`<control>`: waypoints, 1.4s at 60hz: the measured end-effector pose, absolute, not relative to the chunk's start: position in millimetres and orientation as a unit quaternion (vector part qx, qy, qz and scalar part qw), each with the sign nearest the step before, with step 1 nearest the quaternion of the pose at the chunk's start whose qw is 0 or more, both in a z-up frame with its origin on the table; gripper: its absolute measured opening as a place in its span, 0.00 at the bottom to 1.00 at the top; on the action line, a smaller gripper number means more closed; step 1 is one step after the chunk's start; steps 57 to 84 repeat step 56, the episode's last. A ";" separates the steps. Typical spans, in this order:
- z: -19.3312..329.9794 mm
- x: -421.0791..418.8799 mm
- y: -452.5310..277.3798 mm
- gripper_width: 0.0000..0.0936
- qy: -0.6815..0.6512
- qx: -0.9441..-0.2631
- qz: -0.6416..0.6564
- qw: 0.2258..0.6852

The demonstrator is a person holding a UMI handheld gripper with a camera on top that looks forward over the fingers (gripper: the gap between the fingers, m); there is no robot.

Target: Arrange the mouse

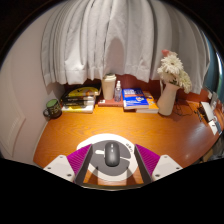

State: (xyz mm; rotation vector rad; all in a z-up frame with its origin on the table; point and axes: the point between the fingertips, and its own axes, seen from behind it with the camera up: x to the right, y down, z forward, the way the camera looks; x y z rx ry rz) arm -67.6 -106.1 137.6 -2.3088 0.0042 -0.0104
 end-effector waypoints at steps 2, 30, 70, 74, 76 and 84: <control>154.7 -67.0 -115.1 0.89 0.006 -0.909 -0.006 0.417; 265.1 -70.9 -229.8 0.89 0.031 -0.876 -0.014 0.481; 262.2 -84.1 -258.6 0.89 0.018 -0.880 -0.011 0.474; 262.2 -84.1 -258.6 0.89 0.018 -0.880 -0.011 0.474; 262.2 -84.1 -258.6 0.89 0.018 -0.880 -0.011 0.474; 262.2 -84.1 -258.6 0.89 0.018 -0.880 -0.011 0.474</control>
